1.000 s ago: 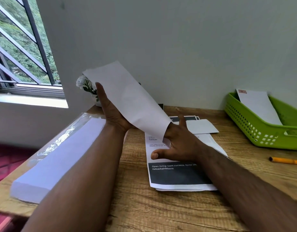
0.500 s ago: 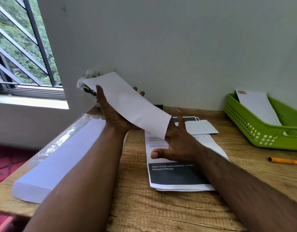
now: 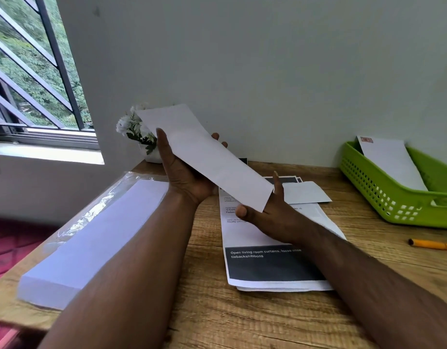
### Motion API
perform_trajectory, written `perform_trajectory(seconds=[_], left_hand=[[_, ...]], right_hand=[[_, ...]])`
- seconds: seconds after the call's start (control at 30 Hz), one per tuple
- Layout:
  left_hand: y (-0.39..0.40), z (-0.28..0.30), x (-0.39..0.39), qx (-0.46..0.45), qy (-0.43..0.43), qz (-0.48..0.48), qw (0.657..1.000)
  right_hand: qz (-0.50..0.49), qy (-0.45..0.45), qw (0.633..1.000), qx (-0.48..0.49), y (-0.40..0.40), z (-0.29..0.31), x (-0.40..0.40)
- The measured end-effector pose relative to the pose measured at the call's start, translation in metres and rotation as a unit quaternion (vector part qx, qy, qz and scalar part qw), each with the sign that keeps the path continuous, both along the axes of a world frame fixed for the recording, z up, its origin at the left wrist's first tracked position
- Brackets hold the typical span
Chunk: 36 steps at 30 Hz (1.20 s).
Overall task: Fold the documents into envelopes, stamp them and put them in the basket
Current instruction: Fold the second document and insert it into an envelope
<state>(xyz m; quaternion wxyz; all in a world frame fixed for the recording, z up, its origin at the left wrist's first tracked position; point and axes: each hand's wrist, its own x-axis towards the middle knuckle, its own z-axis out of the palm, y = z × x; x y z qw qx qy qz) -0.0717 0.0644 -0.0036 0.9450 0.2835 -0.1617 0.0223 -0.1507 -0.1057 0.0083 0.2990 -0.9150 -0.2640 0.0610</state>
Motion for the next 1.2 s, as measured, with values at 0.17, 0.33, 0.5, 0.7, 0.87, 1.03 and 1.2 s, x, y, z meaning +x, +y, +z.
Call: perform_trajectory(seconds=[0.17,0.33,0.5,0.7,0.87,1.03,1.2], left_hand=[[0.005,-0.004,0.01,-0.007,-0.04,-0.025,0.999],[-0.024,-0.009,-0.001,0.114,0.032,-0.047,0.992],[-0.024,-0.012,0.007,0.036,0.042,0.001,0.998],[-0.009,-0.015,0.012,-0.002,0.064,0.063,0.996],[-0.01,-0.016,0.013,-0.007,0.082,0.073,0.994],[-0.009,-0.018,0.014,-0.02,0.088,0.077,0.993],[-0.004,-0.018,0.014,-0.041,0.08,0.092,0.992]], right_hand=[[-0.019,-0.003,1.0,-0.012,0.003,0.003,-0.003],[-0.059,0.038,0.997,0.035,-0.003,-0.005,0.008],[-0.02,-0.037,0.974,0.224,-0.022,-0.016,0.036],[-0.152,-0.134,0.936,0.288,-0.072,-0.029,0.082],[-0.152,-0.095,0.976,-0.122,-0.09,-0.042,0.091],[-0.14,-0.155,0.951,-0.226,-0.088,-0.043,0.099],[-0.121,-0.392,0.887,-0.212,-0.081,-0.041,0.103]])
